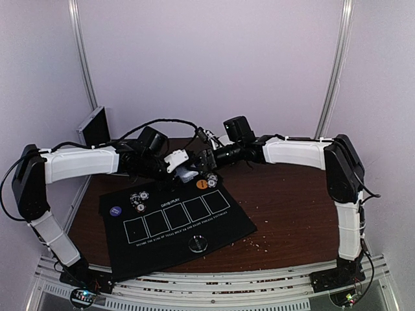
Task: Distribute texas hold em gaming equipment
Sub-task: Pick up the poker card from the face-down deck piles.
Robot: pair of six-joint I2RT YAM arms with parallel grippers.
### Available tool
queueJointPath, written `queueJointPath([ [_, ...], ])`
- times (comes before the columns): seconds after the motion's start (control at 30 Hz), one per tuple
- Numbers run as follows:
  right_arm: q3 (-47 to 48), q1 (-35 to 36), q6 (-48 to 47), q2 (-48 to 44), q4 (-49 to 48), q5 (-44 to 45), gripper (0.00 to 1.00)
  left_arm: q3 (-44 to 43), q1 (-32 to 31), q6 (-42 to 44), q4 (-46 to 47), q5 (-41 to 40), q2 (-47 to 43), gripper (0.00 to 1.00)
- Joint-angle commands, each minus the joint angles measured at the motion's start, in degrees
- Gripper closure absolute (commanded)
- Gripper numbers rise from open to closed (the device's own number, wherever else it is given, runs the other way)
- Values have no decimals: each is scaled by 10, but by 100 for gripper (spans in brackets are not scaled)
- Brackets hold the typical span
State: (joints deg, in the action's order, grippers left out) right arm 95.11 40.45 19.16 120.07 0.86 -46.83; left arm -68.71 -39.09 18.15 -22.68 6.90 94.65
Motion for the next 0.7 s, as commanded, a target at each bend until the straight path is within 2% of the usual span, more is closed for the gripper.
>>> queueJointPath([
  [0.0, -7, -5, -36, -37, 15, -14, 44, 2, 5, -9, 1, 14, 0, 48],
  [0.1, -13, -6, -50, -45, 13, -17, 52, 2, 5, -10, 1, 13, 0, 48],
  [0.23, -24, -6, -32, -48, -20, -14, 75, 2, 7, -11, 1, 13, -1, 48],
  [0.3, -27, -6, -19, -43, -34, -21, 83, 2, 8, -12, 1, 12, 0, 48],
  [0.53, -47, -1, 11, -37, -75, -33, 81, 2, 9, -13, 2, 12, 0, 48],
  [0.67, -48, 4, 13, -34, -79, -35, 86, 2, 10, -15, 2, 13, 0, 48],
])
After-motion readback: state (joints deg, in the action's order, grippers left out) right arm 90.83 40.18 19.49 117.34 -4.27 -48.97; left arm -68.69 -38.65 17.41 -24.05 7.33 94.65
